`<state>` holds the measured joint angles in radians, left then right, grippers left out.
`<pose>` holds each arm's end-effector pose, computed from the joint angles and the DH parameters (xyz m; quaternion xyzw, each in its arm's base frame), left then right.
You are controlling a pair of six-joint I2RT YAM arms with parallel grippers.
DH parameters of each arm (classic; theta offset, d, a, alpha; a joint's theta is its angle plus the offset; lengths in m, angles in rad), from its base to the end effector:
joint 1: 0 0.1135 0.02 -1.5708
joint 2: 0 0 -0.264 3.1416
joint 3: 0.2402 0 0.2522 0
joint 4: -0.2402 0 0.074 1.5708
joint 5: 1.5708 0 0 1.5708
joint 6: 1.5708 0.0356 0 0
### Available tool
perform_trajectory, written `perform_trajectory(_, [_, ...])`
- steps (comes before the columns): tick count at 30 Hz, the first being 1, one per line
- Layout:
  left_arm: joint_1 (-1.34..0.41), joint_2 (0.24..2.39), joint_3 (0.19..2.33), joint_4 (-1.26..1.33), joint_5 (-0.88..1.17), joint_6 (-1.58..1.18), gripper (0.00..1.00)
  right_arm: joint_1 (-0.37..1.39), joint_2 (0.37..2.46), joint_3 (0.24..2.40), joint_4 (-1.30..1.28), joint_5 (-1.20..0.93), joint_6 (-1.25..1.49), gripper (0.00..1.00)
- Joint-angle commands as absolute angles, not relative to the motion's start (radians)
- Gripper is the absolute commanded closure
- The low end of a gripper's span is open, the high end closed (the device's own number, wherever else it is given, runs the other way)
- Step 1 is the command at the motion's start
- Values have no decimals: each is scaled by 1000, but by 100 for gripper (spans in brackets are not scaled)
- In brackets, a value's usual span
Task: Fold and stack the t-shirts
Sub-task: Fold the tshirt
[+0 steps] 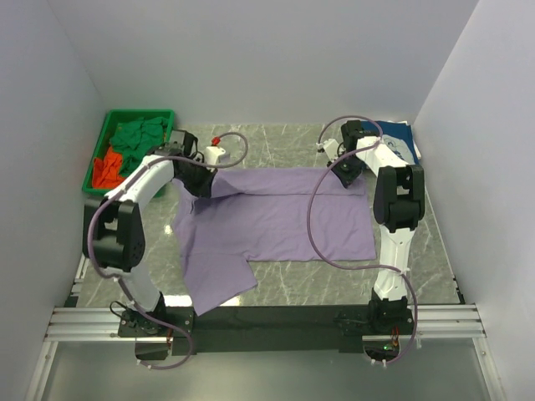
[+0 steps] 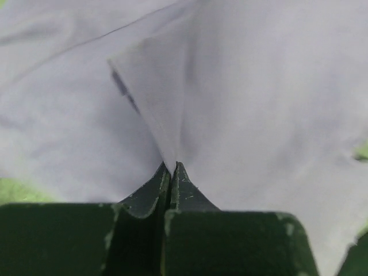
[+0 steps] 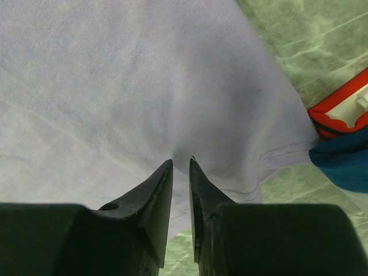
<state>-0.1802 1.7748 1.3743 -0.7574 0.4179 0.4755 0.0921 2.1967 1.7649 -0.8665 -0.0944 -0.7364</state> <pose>0.3567 -0.0797 0.2342 0.3486 0.8928 -0.1713 0.2282 0.4495 0.0449 0.1740 -0.4042 0.9033 0.0014 0.1435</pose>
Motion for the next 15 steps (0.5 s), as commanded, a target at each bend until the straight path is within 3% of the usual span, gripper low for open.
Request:
perform_trajectory(1, [-239,1698,1322,-853,480,492,99,91,2164,1779,-881,-86,-735,75])
perform_trajectory(5, [-264,1696,1259,-844,474,446,96,92,2163,1775,-882,-81,-733,75])
perform_trajectory(7, [-261,1707,1255,-836,453,423,74,91,2164,1781,-888,-86,-730,75])
perform_trajectory(10, [-224,1706,1288,-836,482,434,55,91,2161,1790,-897,-92,-735,75])
perform_trajectory(15, [-144,1721,1413,-862,546,442,52,95,2160,1838,-919,-109,-726,75])
